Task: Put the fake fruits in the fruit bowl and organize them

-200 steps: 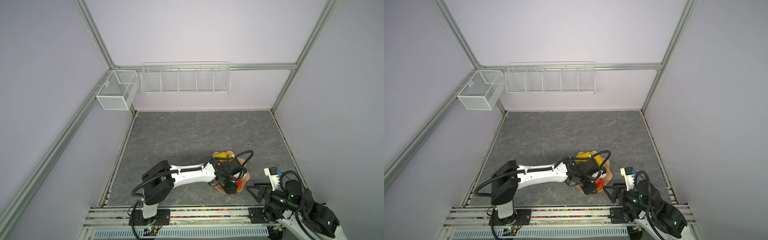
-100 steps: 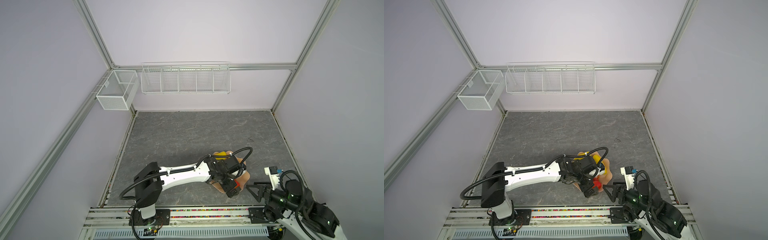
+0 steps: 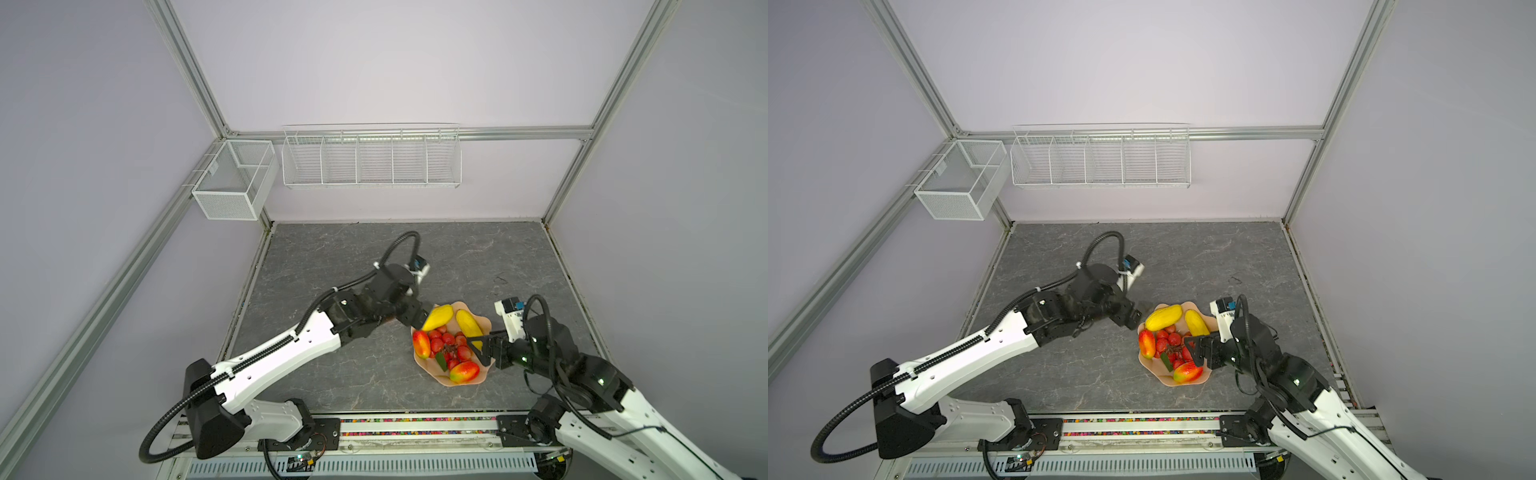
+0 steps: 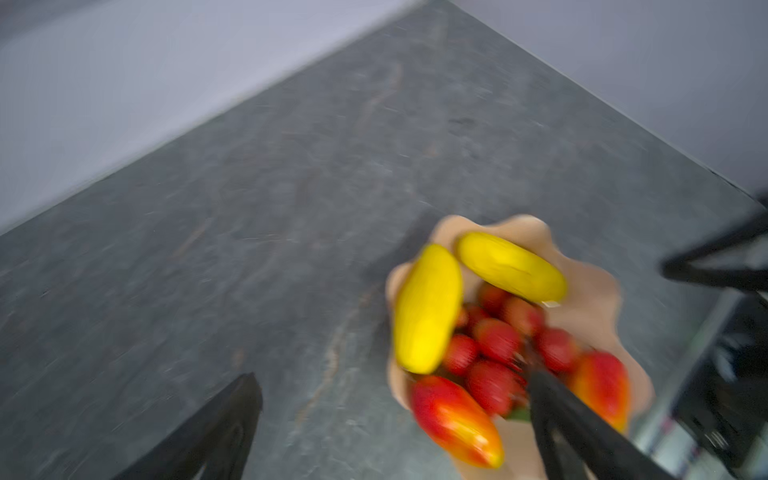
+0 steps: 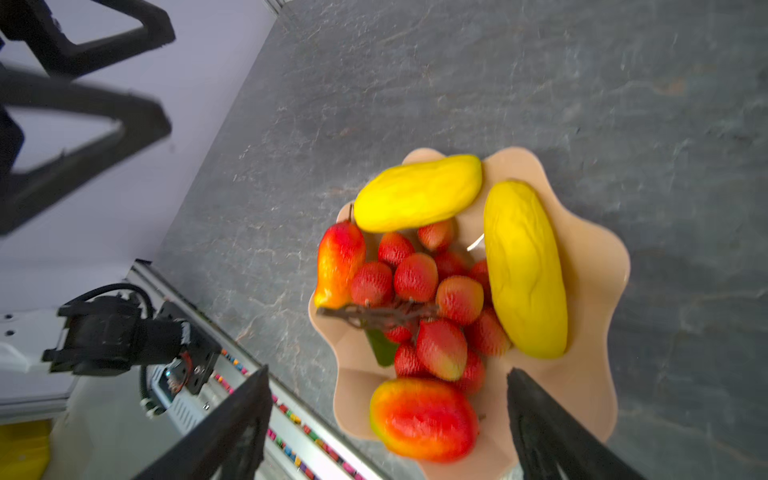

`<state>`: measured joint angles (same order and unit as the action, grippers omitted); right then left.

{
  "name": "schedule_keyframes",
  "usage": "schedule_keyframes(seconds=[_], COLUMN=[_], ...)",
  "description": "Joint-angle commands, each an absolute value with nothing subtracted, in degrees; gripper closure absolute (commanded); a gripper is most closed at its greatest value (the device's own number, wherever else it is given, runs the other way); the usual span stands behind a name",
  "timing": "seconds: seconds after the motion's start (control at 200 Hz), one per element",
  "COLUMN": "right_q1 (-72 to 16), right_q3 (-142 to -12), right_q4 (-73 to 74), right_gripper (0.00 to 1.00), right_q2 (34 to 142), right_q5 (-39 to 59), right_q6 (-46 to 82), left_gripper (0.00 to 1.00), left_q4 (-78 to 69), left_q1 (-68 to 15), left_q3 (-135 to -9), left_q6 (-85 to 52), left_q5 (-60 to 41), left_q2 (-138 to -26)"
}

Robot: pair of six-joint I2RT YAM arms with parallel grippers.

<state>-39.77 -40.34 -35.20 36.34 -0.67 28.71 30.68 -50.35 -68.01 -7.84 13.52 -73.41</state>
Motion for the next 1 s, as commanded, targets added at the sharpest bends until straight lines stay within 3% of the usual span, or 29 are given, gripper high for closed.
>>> schedule_keyframes(seconds=[0.0, 0.155, 0.285, 0.405, 0.57, 0.605, 0.78, 0.875, 0.92, 0.995], right_q1=[-32.45, -7.24, 3.06, 4.63, 4.67, 4.78, 4.83, 4.98, 4.78, 4.12], right_q3=[-43.29, -42.89, -36.44, -26.33, -15.67, -14.77, -13.87, -16.13, -16.47, -21.66], right_q4=[-25.02, -14.77, -4.08, 11.00, 32.32, 35.69, 53.59, 57.83, 67.09, 47.65], right_gripper=[0.11, 0.11, 0.11, 0.11, 0.11, 0.11, 0.11, 0.11, 0.12, 0.12], right_q2=[42.20, 49.43, 50.89, 51.12, 58.35, 60.92, 75.01, 84.60, 91.33, 85.92], right_q5=[-1.30, 15.30, 8.64, -0.38, -4.12, -3.64, 0.73, 4.74, 8.06, 8.08], right_q6=[20.84, 21.38, 16.78, 9.82, 6.02, 5.73, 2.17, 0.65, 0.03, -2.01], left_gripper=[0.01, 0.01, 0.01, 0.01, 0.01, 0.01, 0.01, 0.01, 0.01, 0.01], left_q4=[22.35, 15.86, 4.23, 0.46, -35.23, -41.50, -43.97, -57.87, -53.22, -50.05], left_q1=[-35.63, -20.10, -15.89, -11.97, -10.39, -9.84, -8.37, -7.41, -7.38, -7.34], left_q3=[-60.65, -49.10, -38.26, -35.20, -19.92, -18.96, -23.03, -21.29, -21.94, -22.71], left_q6=[-16.89, -22.58, -19.42, -19.07, -9.62, -7.95, -3.12, -0.31, -1.62, -2.05], left_q5=[27.11, 33.48, 43.03, 43.06, 39.81, 38.94, 29.97, 27.26, 26.81, 26.89], left_q2=[-70.92, -68.06, -68.03, -67.08, -71.39, -73.84, -82.02, -90.60, -88.86, -87.83])
